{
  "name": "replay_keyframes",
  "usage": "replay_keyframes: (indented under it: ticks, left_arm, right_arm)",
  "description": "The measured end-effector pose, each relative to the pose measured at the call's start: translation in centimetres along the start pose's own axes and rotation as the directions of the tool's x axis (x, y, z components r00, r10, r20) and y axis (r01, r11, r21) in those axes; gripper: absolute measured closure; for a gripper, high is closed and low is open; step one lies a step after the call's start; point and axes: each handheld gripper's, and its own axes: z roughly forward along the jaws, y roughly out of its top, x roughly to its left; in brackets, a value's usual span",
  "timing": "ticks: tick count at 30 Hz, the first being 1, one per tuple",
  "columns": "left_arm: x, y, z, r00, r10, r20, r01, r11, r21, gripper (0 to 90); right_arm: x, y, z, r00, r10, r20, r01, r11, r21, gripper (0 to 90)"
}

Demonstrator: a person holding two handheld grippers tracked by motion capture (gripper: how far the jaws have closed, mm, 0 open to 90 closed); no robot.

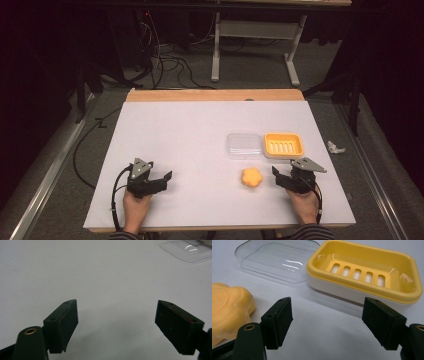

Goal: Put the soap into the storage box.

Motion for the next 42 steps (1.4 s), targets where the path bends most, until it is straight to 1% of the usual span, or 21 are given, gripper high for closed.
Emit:
replay_keyframes:
  ticks: [2, 4, 6, 7, 8, 9, 10, 12, 16, 19, 20, 25, 26, 32, 35, 36, 37, 42]
  left_arm:
    - [0.0, 0.0, 0.0, 1.0, 0.0, -0.001, 0.0, 1.0, 0.0, 19.1]
    - [0.0, 0.0, 0.0, 1.0, -0.001, -0.005, 0.001, 1.0, 0.0, 19.1]
    - [0.0, 0.0, 0.0, 1.0, 0.0, -0.007, 0.0, 1.0, -0.001, 19.0]
    - [0.0, 0.0, 0.0, 1.0, 0.0, -0.007, 0.0, 1.0, 0.001, 19.0]
    - [0.0, 0.0, 0.0, 1.0, 0.0, -0.007, 0.0, 1.0, 0.001, 19.0]
    - [0.0, 0.0, 0.0, 1.0, 0.0, -0.008, 0.0, 1.0, 0.0, 19.0]
    - [-0.1, 0.0, 0.0, 0.9999, 0.001, -0.01, -0.001, 1.0, 0.001, 19.0]
    - [-0.1, 0.0, 0.0, 0.9999, 0.0, -0.011, 0.0, 1.0, 0.001, 19.0]
    - [-0.1, 0.0, 0.1, 0.9999, 0.004, -0.012, -0.004, 1.0, 0.003, 19.1]
    - [-0.1, 0.0, 0.1, 0.9999, 0.006, -0.011, -0.006, 1.0, 0.003, 19.1]
    - [-0.1, 0.0, 0.1, 0.9999, 0.007, -0.011, -0.007, 1.0, 0.005, 19.2]
    - [-0.1, 0.0, 0.1, 0.9999, 0.009, -0.013, -0.009, 0.9999, 0.009, 19.3]
    - [-0.1, 0.0, 0.1, 0.9999, 0.008, -0.011, -0.008, 0.9999, 0.011, 19.4]
    - [-0.1, 0.0, 0.1, 0.9999, 0.008, -0.013, -0.008, 0.9999, 0.01, 19.3]
    - [-0.1, 0.0, 0.1, 0.9999, 0.008, -0.013, -0.007, 0.9999, 0.01, 19.4]
    - [-0.1, 0.0, 0.1, 0.9999, 0.008, -0.013, -0.007, 0.9999, 0.011, 19.4]
    - [-0.1, 0.1, 0.1, 0.9999, 0.007, -0.013, -0.006, 0.9999, 0.012, 19.4]
    - [-0.1, 0.1, 0.1, 0.9999, 0.006, -0.015, -0.006, 0.9999, 0.012, 19.4]
  right_arm:
    - [0.0, 0.0, -0.1, 1.0, 0.003, -0.007, -0.003, 1.0, -0.003, 25.3]
    - [0.1, 0.1, -0.4, 0.9999, 0.006, -0.015, -0.006, 1.0, -0.018, 26.8]
    - [0.2, 0.2, -0.6, 0.9999, 0.005, -0.015, -0.005, 1.0, -0.015, 27.1]
    - [0.3, 0.2, -0.8, 0.9998, 0.0, -0.017, -0.001, 1.0, -0.022, 27.5]
    - [0.5, 0.4, -1.1, 0.9996, 0.006, -0.027, -0.007, 0.999, -0.032, 27.9]
    - [0.5, 0.4, -1.1, 0.9996, 0.006, -0.027, -0.007, 0.999, -0.032, 27.9]
    - [0.6, 0.5, -1.3, 0.9995, -0.002, -0.032, 0.0, 0.999, -0.04, 28.0]
    - [0.6, 0.5, -1.3, 0.9994, 0.0, -0.035, -0.001, 0.999, -0.042, 28.0]
    - [0.9, 0.7, -1.8, 0.9983, 0.012, -0.057, -0.015, 0.998, -0.054, 28.1]
    - [1.1, 0.6, -2.2, 0.9974, 0.011, -0.072, -0.015, 0.998, -0.061, 28.8]
    - [1.2, 0.6, -2.3, 0.9973, 0.005, -0.073, -0.009, 0.998, -0.059, 28.9]
    - [1.6, 0.4, -2.5, 0.9959, 0.01, -0.09, -0.014, 0.999, -0.045, 28.9]
    - [1.9, 0.4, -2.6, 0.9954, 0.014, -0.095, -0.017, 0.999, -0.035, 29.1]
    - [2.4, 0.4, -3.0, 0.9946, 0.014, -0.103, -0.018, 0.999, -0.042, 29.3]
    - [2.5, 0.4, -2.9, 0.9938, 0.007, -0.111, -0.012, 0.999, -0.05, 29.2]
    - [2.7, 0.5, -2.9, 0.9932, 0.009, -0.116, -0.014, 0.999, -0.039, 29.0]
    - [2.8, 0.5, -2.9, 0.9926, 0.008, -0.121, -0.013, 0.999, -0.043, 29.0]
    - [3.6, 0.6, -2.8, 0.9877, -0.01, -0.156, 0.006, 1.0, -0.025, 28.7]
